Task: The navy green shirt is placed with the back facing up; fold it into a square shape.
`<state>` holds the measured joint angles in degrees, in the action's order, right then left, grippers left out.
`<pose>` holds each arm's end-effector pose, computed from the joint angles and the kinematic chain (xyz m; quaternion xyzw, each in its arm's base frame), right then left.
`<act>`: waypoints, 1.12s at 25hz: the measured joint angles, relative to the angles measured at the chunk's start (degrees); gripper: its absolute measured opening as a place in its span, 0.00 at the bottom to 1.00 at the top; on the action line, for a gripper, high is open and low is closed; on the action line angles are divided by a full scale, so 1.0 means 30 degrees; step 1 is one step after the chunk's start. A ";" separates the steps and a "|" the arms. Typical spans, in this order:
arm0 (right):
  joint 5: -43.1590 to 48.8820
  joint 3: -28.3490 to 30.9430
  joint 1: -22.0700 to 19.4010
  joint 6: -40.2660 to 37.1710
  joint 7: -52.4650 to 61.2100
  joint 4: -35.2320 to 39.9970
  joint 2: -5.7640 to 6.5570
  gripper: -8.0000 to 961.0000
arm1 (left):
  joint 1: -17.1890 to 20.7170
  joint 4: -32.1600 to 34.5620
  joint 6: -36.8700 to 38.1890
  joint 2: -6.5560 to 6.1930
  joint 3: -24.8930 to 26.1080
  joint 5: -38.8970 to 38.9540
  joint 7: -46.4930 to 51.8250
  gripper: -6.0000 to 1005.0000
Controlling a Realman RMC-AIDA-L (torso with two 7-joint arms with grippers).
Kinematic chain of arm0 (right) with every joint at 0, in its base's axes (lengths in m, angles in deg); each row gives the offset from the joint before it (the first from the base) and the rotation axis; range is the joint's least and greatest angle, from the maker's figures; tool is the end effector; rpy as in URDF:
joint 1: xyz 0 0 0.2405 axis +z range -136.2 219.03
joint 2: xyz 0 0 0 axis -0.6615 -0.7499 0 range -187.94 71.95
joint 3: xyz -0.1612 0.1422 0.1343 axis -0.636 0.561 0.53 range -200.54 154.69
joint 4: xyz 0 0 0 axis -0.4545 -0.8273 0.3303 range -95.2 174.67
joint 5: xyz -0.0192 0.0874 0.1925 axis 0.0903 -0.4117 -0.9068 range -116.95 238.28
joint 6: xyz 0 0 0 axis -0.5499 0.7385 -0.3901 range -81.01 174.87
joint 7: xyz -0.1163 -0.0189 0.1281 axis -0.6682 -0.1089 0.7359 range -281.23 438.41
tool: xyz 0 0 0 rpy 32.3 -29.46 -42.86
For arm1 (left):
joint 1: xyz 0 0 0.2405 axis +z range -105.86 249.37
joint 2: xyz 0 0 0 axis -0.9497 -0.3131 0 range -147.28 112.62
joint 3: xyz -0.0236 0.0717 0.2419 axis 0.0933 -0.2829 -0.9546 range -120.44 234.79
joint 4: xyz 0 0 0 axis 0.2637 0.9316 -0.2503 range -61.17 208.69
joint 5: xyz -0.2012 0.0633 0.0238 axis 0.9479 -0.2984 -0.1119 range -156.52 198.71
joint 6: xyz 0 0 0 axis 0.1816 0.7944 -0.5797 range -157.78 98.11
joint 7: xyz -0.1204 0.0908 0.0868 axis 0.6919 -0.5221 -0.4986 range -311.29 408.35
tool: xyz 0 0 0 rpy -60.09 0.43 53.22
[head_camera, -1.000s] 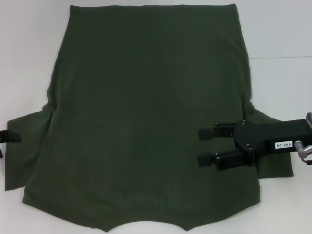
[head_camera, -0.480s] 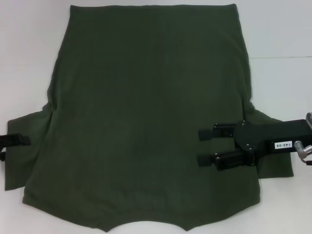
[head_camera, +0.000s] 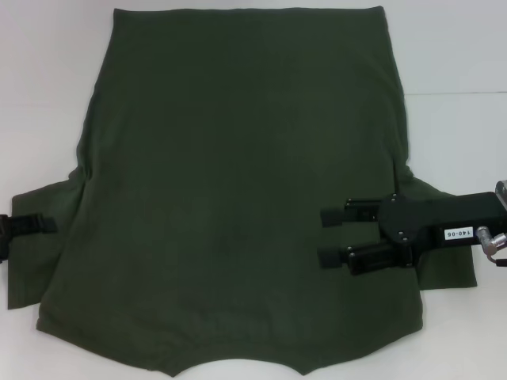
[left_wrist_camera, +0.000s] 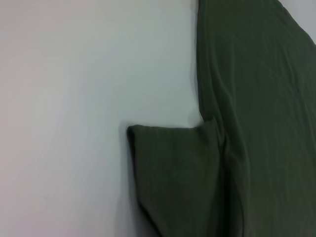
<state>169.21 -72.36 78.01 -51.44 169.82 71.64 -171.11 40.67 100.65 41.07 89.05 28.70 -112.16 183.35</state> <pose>0.2104 0.3380 -0.0154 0.9377 -0.2441 -0.2464 0.0193 -0.3784 0.3629 0.0502 -0.6594 -0.6973 -0.1634 0.2286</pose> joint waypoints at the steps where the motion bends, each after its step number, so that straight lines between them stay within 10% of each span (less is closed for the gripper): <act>1: 0.0001 0.0000 0.0008 0.0003 0.0006 0.0001 0.0000 0.97 | -0.0030 -0.0004 0.0000 0.0008 -0.0006 -0.0023 -0.0002 0.87; 10: 0.0000 -0.0015 0.0050 0.0005 0.0049 0.0000 -0.0001 0.97 | -0.0099 -0.0037 -0.0242 0.0088 -0.0031 -0.0085 -0.0002 0.87; 19: 0.0001 -0.0016 0.0048 -0.0012 0.0059 0.0001 -0.0015 0.97 | -0.0070 -0.0030 -0.0316 0.0079 -0.0031 -0.0083 -0.0001 0.50; 28: 0.0001 -0.0015 0.0105 -0.0011 0.0085 0.0000 -0.0028 0.97 | -0.0079 -0.0032 -0.0348 0.0076 -0.0043 -0.0087 -0.0146 0.48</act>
<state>169.21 -72.41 78.32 -51.47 170.07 71.64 -171.20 40.44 100.56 40.03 89.27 28.57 -112.42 182.92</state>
